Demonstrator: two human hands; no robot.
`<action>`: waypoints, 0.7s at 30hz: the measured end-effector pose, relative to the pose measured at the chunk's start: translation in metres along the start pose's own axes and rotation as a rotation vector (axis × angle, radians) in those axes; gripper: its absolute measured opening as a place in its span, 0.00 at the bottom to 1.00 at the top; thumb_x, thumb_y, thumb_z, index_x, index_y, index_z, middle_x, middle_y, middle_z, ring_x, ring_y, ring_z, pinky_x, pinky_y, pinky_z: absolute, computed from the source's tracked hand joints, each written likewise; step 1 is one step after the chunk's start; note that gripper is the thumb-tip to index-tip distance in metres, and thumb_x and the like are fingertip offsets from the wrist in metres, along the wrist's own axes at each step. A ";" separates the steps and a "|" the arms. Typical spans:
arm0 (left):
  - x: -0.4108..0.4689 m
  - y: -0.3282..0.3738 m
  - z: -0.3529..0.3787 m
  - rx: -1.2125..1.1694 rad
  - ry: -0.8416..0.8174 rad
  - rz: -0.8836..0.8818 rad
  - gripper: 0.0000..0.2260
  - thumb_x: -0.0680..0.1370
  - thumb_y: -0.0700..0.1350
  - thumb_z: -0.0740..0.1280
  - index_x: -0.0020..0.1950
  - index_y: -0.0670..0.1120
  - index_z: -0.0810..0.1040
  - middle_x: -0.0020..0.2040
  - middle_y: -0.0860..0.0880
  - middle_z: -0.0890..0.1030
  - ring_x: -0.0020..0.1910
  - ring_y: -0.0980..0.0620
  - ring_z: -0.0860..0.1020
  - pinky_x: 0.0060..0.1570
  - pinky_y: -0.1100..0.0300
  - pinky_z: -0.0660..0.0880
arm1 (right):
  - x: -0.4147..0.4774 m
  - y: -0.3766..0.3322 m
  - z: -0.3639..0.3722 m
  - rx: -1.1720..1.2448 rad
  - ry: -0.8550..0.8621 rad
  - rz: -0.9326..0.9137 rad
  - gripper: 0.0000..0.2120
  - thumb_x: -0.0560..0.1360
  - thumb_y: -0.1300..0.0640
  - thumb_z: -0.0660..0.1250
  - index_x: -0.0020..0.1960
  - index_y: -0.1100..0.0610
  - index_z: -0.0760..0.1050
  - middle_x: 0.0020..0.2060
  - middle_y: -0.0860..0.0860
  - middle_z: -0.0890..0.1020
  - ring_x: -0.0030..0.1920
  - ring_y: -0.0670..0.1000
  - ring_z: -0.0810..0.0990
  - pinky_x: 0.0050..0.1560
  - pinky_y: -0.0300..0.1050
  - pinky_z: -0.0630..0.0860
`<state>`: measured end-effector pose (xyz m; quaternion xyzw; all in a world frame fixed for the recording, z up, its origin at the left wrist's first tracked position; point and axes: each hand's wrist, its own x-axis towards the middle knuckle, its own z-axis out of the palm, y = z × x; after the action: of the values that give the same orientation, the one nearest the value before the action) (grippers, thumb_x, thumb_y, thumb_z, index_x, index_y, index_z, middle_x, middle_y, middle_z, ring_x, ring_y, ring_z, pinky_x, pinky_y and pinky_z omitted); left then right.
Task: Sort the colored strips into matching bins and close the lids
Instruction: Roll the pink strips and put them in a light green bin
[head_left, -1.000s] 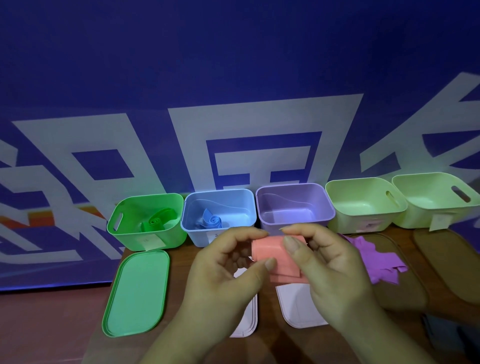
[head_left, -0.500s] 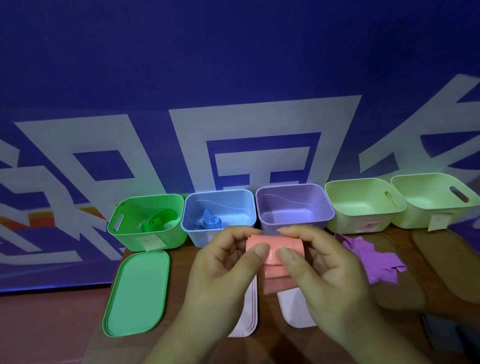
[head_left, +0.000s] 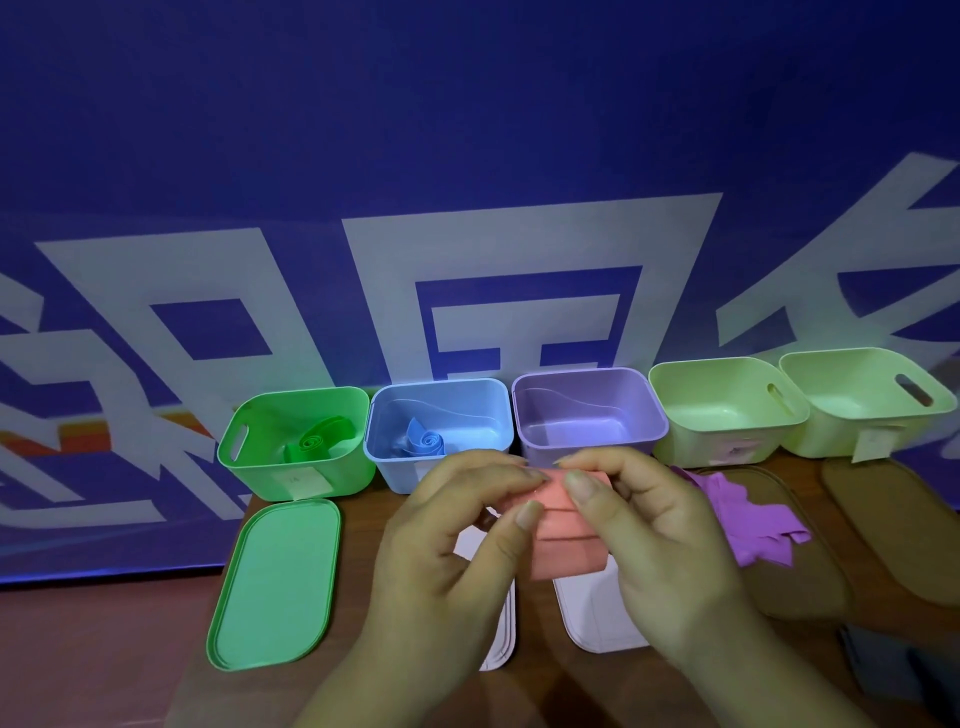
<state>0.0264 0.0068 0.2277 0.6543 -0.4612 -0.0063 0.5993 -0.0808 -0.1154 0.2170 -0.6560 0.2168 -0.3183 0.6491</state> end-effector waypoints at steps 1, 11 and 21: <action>0.000 0.000 -0.001 0.000 0.002 -0.002 0.07 0.76 0.46 0.69 0.53 0.54 0.82 0.52 0.54 0.82 0.55 0.49 0.80 0.51 0.59 0.76 | 0.000 0.000 0.001 -0.002 -0.003 0.002 0.15 0.66 0.40 0.69 0.47 0.47 0.82 0.43 0.51 0.86 0.45 0.50 0.84 0.49 0.45 0.79; -0.001 0.009 -0.002 -0.468 0.083 -0.450 0.05 0.71 0.42 0.76 0.45 0.45 0.85 0.39 0.49 0.85 0.36 0.56 0.80 0.38 0.65 0.77 | -0.016 -0.005 0.019 -0.234 0.102 -0.174 0.11 0.73 0.39 0.64 0.53 0.39 0.78 0.49 0.44 0.85 0.50 0.48 0.84 0.48 0.37 0.78; -0.012 0.003 -0.012 -0.571 -0.125 -0.392 0.12 0.69 0.37 0.73 0.52 0.45 0.82 0.47 0.47 0.86 0.46 0.52 0.84 0.45 0.63 0.78 | -0.032 -0.002 0.034 -0.183 0.311 -0.218 0.08 0.73 0.42 0.66 0.49 0.41 0.79 0.46 0.48 0.83 0.46 0.53 0.83 0.45 0.50 0.81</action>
<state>0.0249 0.0239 0.2274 0.5348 -0.3423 -0.2901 0.7161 -0.0798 -0.0692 0.2165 -0.6746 0.2703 -0.4631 0.5073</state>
